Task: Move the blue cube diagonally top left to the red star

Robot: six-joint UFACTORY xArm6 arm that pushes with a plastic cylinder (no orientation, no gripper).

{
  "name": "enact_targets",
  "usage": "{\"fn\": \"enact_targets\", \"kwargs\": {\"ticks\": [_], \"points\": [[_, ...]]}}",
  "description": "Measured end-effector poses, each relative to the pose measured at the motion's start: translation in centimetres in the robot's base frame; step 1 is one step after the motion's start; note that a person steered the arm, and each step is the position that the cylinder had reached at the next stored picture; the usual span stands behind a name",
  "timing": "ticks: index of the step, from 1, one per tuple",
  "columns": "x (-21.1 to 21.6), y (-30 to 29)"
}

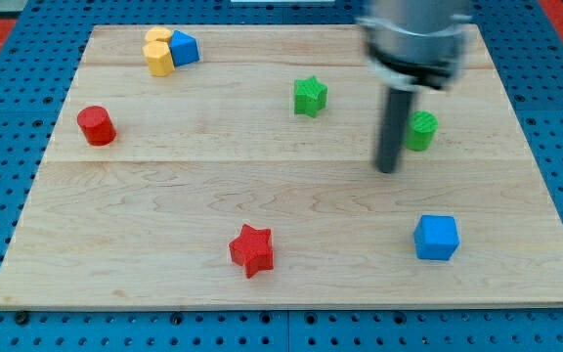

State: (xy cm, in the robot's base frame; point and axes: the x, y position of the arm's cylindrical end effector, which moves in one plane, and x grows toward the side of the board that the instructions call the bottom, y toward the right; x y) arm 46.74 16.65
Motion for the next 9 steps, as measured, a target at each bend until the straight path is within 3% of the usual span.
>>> {"fn": "enact_targets", "kwargs": {"ticks": [1,2,3,4,5,6,7,8,9], "points": [[5.6,9.2],[10.8,8.3],[8.3,-1.9],[3.1,-15.6],[1.8,-20.7],[7.2,-15.0],[8.1,-20.9],[3.9,-25.1],[4.5,-25.1]]}}
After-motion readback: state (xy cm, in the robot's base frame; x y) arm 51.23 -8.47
